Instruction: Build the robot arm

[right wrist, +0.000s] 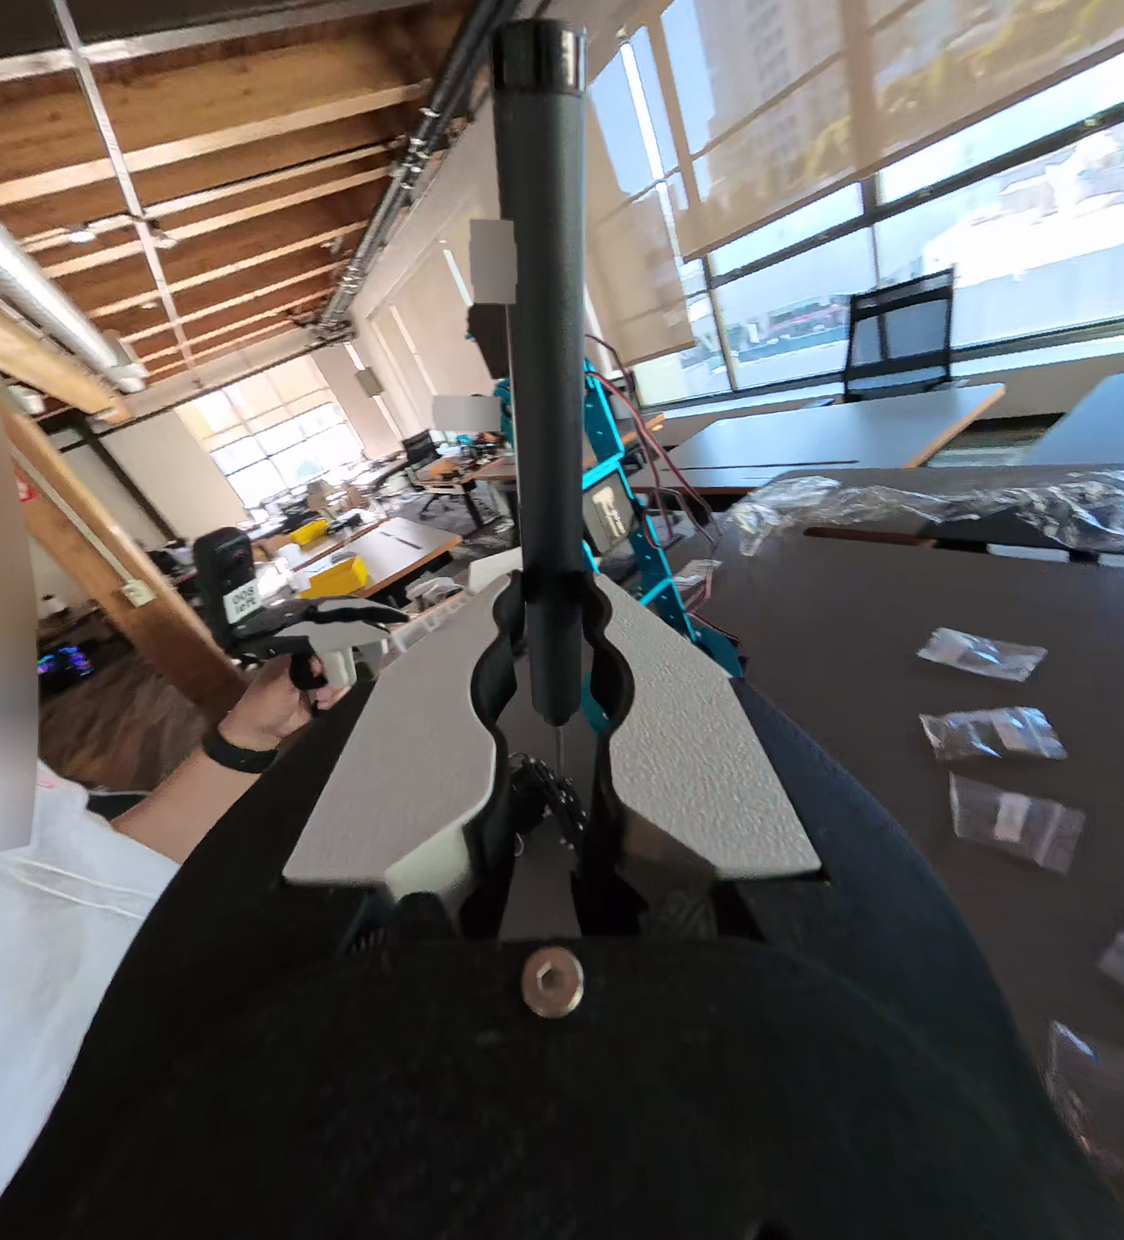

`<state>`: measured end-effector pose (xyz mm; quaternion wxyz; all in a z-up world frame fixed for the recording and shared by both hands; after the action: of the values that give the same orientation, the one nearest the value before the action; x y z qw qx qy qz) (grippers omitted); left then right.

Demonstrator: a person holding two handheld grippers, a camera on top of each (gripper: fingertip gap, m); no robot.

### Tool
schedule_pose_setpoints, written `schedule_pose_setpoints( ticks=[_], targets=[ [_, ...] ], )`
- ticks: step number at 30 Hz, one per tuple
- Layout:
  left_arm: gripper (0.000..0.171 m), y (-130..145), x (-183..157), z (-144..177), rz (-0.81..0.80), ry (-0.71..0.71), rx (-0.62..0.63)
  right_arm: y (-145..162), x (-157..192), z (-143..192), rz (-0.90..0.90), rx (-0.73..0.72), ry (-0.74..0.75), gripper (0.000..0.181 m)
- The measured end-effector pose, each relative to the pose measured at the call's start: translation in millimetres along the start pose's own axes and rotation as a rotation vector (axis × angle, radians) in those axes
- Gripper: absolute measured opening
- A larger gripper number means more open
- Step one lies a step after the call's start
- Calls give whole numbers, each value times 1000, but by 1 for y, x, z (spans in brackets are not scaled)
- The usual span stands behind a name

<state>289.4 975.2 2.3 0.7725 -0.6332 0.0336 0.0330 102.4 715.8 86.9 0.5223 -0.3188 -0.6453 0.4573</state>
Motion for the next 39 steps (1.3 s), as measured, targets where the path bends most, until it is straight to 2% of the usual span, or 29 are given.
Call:
schedule_pose_setpoints(
  ticks=[6,9,12,14,16,19,23,26,30,35,39],
  targets=[
    [19,-22,-30,-33,12,220,-123,-12,4,56,27,-104,185,15],
    [14,-21,-52,-56,-50,293,-63,-18,6,93,58,-162,253,15],
    [15,-27,-85,-75,-85,343,-19,-24,-4,139,101,-125,360,15],
    [15,-33,-115,-89,-43,401,-14,-37,-12,180,165,-123,452,15],
    [16,-30,-149,-112,16,459,50,-48,-22,223,203,-111,515,15],
    [20,-12,-198,-159,45,487,215,-45,-54,285,142,55,543,15],
    [18,4,-265,-233,50,481,302,-21,-115,345,76,393,475,15],
    [14,10,-307,-291,109,439,342,4,-171,371,62,683,474,16],
    [11,-7,-358,-342,233,492,306,32,-228,388,69,970,467,15],
    [9,-11,-370,-375,266,420,316,60,-269,401,116,1107,441,15],
    [10,-15,-366,-397,288,443,317,74,-281,396,125,1096,388,15]
  ],
)
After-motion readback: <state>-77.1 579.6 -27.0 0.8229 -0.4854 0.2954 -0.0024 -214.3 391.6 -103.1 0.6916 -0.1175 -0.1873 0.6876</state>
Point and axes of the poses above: each gripper's, where its closed fingertips meet, z back along the fingers, y out of its underside, x = y × z across the jaws, the point moved 2 cm from there along z, back along the fingers, and after that the axes turned 2 degrees about x, right-handed, at the moved point
